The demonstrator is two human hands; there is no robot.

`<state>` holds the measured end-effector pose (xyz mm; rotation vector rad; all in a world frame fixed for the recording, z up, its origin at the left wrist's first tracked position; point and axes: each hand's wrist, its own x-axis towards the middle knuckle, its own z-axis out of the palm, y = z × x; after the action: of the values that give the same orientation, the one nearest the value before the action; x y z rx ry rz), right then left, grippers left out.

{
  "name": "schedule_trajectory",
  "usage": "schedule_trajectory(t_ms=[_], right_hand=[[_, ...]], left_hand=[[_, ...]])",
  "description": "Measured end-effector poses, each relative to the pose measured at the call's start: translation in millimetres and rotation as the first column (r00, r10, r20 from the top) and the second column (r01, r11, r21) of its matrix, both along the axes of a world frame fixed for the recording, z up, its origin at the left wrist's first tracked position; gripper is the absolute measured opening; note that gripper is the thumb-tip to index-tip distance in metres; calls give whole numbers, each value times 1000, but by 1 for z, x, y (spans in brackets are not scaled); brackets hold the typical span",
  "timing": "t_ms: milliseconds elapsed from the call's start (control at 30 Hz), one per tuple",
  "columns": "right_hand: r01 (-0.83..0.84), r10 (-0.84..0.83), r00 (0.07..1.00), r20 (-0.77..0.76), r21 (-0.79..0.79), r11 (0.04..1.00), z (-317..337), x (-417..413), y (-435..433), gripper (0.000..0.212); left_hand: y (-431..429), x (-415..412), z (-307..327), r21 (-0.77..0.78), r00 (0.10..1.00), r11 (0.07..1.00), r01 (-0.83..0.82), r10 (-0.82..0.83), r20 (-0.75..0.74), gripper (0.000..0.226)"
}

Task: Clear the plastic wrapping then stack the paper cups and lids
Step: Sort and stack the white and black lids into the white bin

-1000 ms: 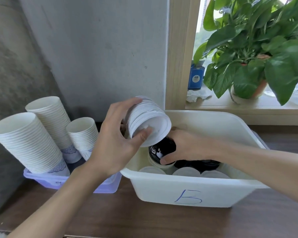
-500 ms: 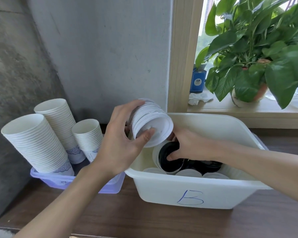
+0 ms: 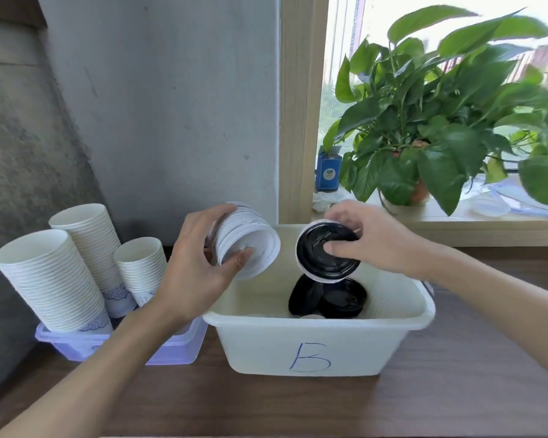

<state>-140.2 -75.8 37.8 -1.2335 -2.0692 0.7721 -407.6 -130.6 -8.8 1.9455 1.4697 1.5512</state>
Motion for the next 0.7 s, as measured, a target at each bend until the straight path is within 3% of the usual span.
schedule_trajectory(t_ms=[133, 300, 367, 500, 633, 700], right_hand=[[240, -216, 925, -314, 39, 970, 8, 57, -28, 30], [574, -538, 740, -403, -37, 818, -36, 113, -57, 25], [630, -610, 705, -361, -76, 773, -54, 128, -64, 27], [596, -624, 778, -72, -228, 770, -88, 137, -71, 37], [514, -556, 830, -38, -335, 790, -106, 131, -77, 35], [497, -523, 852, -4, -302, 813, -110, 129, -79, 31]], left_hand=[[-3, 7, 2, -12, 999, 999, -34, 34, -37, 55], [-11, 16, 2, -4, 997, 998, -70, 70, -23, 54], [-13, 18, 3, -15, 996, 997, -77, 76, -48, 54], [-14, 19, 2, -57, 996, 995, -77, 74, -42, 53], [-16, 19, 2, -77, 996, 994, -79, 76, -48, 53], [-17, 20, 3, -83, 996, 994, -78, 73, -55, 53]])
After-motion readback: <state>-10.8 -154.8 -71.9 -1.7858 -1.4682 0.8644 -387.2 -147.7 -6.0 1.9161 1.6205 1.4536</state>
